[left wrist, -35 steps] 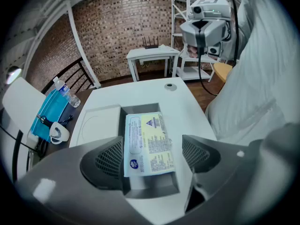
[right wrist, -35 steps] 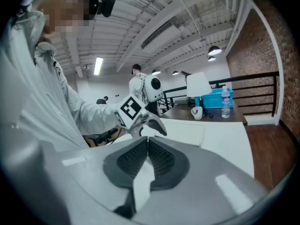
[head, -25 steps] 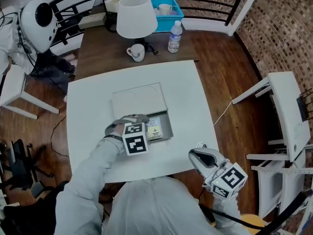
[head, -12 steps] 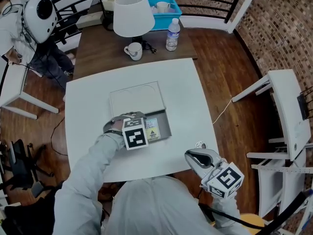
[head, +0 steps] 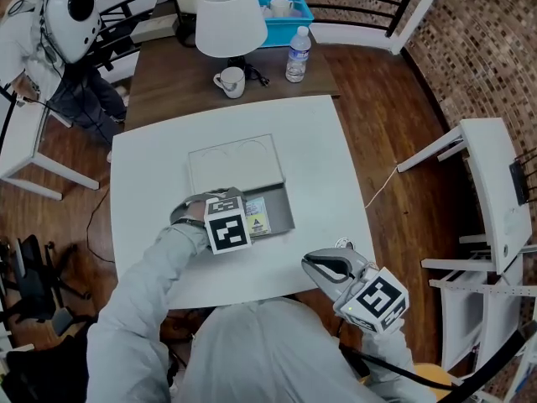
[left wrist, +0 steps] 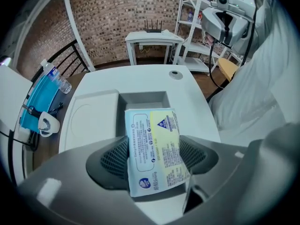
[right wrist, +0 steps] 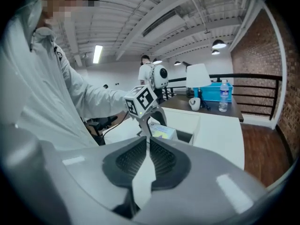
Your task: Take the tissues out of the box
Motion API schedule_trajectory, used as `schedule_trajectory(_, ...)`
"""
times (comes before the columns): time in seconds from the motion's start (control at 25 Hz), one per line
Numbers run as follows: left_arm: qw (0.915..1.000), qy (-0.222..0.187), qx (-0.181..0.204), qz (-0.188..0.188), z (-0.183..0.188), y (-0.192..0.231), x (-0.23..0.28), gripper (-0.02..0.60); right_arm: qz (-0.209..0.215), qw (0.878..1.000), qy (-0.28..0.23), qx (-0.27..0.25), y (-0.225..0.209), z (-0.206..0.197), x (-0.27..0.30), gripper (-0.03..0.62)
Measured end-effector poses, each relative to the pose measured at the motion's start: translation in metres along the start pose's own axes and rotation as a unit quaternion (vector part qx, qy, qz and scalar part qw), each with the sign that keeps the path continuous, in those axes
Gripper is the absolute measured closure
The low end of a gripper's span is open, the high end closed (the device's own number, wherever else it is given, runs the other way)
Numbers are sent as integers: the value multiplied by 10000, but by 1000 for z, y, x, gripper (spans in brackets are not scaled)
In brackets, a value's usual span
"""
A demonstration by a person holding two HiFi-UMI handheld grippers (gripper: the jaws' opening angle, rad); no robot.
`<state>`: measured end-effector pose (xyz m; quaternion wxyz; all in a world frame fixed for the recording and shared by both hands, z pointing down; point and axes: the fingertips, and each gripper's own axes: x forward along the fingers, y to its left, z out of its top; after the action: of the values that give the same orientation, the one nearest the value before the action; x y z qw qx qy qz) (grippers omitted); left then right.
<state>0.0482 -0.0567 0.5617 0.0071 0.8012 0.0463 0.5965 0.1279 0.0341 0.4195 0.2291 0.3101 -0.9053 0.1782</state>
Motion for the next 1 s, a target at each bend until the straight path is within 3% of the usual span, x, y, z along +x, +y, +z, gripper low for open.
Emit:
schedule_trajectory(0.16, 9995, -274, -146, 59, -1, -2, -33, 232, 272, 9984, 383, -308, 6, 9, 17, 577)
schedule_trajectory(0.32, 9976, -586, -238, 296, -12, -9, -100, 230, 637, 9941, 609, -636, 17, 21, 35, 577)
schedule_trajectory(0.48, 9939, -480, -576, 809, -57, -9, -168, 229, 950, 9889, 726, -884, 28, 31, 53, 577)
schedule_trajectory(0.6, 9857, -437, -1080, 1219, -99, -7, -198, 229, 1124, 9872, 706, -882, 38, 35, 63, 577)
schedule_trajectory(0.72, 9767, -483, -1707, 1211, -144, -16, -189, 228, 1304, 9843, 787, -889, 54, 36, 76, 577)
schedule_trajectory(0.84, 9687, -490, -2269, 878, -186, -36, -148, 227, 1482, 9808, 852, -937, 71, 40, 92, 577)
schedule_trajectory(1.0, 9626, -544, -2588, 593, -214, -44, -77, 225, 1547, 9798, 906, -885, 82, 44, 105, 577)
